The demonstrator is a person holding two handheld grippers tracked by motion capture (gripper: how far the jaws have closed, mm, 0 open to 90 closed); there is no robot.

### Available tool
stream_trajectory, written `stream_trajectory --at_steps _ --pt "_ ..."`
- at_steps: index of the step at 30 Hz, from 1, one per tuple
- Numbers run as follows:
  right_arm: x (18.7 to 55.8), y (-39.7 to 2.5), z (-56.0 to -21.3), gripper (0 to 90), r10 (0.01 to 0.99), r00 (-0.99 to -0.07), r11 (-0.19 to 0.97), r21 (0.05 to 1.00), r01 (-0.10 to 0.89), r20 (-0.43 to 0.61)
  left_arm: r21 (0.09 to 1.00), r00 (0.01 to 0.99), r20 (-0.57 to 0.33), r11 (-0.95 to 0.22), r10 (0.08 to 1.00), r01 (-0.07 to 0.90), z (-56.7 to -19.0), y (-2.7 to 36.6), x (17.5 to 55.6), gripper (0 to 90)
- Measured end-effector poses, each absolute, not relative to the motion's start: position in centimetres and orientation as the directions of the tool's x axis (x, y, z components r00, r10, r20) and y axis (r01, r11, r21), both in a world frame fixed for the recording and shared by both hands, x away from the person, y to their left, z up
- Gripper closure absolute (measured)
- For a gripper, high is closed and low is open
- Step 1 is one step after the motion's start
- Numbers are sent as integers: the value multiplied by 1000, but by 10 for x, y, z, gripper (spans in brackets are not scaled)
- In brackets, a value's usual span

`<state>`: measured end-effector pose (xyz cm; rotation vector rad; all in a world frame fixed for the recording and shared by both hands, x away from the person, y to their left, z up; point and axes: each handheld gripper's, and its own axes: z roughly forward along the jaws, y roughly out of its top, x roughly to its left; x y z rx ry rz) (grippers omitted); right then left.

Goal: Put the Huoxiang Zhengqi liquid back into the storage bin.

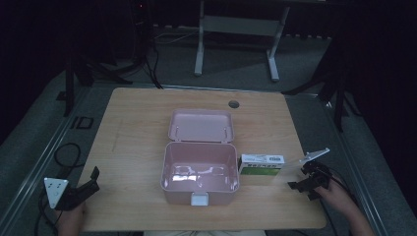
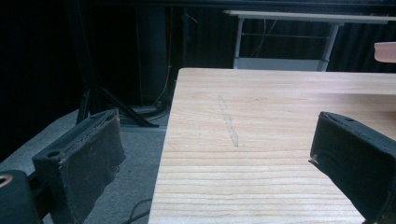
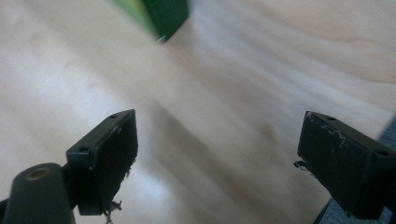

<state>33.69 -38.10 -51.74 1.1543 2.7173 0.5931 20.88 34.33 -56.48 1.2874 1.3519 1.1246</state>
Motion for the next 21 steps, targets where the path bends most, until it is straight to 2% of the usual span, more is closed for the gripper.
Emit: stream_trajectory --at_steps 12,21 --pt "327 -366 -516 129 556 -831 803 249 541 13 987 -14 -34 36 999 157 -565 344 209 28" --pt "324 -350 -506 129 447 -894 880 163 446 32 986 -8 -42 43 999 158 -565 344 209 28"
